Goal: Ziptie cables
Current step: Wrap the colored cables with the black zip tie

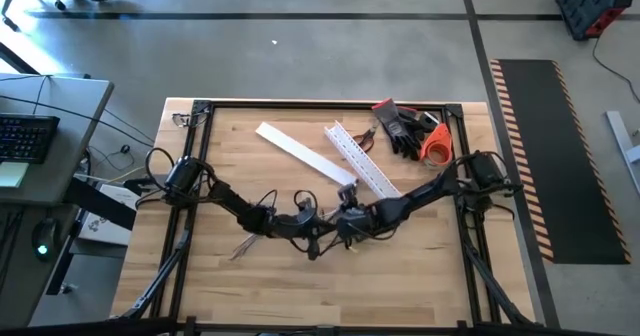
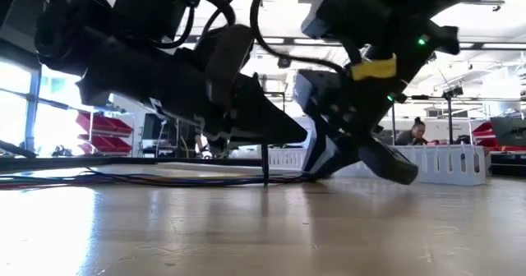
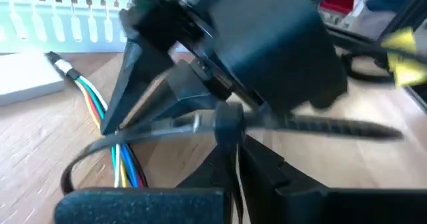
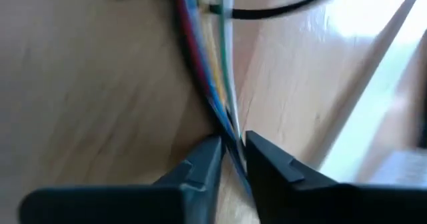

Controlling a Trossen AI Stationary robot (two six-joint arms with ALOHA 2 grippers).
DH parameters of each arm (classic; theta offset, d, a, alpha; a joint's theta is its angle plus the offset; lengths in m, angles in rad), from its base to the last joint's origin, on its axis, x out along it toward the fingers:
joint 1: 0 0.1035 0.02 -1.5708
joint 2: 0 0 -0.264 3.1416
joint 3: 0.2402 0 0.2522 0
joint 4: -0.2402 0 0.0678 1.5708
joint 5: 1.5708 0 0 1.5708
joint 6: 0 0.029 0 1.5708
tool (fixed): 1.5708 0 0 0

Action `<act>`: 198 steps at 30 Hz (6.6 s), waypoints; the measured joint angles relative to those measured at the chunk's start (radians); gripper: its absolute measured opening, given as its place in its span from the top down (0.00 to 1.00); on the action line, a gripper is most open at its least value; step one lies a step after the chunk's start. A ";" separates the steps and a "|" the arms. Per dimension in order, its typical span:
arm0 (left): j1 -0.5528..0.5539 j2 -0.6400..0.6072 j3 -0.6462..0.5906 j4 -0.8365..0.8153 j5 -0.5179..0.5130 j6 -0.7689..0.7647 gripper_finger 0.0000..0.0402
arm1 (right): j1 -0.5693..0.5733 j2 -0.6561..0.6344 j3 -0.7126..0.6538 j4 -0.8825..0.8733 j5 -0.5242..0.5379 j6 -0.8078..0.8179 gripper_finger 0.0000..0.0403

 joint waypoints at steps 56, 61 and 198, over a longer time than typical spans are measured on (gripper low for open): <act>-0.031 -0.237 0.176 -0.932 0.116 0.258 0.57 | 0.290 -0.083 -0.002 -0.143 0.394 0.638 0.77; -0.056 -0.278 0.224 -1.125 0.121 0.309 0.57 | 0.290 -0.083 -0.002 -0.143 0.389 0.641 0.77; 0.049 -0.145 0.372 -0.868 0.289 0.854 0.68 | 0.362 -0.149 -0.185 0.434 0.302 0.352 1.00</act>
